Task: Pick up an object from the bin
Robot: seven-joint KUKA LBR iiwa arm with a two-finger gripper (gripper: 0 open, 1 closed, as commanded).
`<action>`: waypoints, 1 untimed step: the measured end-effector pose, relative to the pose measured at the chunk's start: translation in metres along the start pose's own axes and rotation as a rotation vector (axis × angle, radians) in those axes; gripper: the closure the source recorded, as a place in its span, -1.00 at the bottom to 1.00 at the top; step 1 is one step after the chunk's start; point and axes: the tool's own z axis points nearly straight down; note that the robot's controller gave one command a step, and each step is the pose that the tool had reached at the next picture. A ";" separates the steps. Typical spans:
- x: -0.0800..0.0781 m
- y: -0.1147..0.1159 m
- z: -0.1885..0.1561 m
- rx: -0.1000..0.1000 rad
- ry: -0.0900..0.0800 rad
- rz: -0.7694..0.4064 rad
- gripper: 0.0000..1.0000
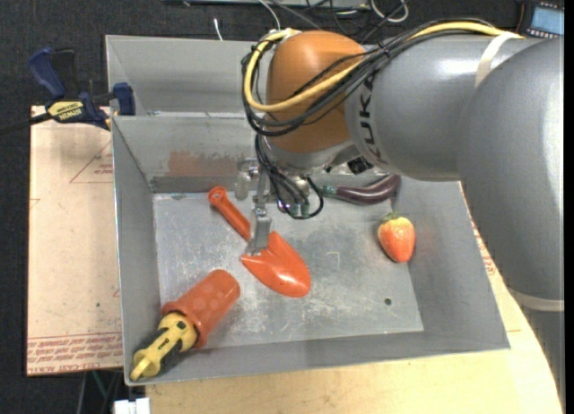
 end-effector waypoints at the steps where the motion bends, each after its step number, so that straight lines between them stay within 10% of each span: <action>1: -0.002 -0.001 -0.005 -0.001 -0.007 0.004 -1.00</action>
Offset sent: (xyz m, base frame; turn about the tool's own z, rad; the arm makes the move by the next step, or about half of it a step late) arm 0.0134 -0.0353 -0.0884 0.1371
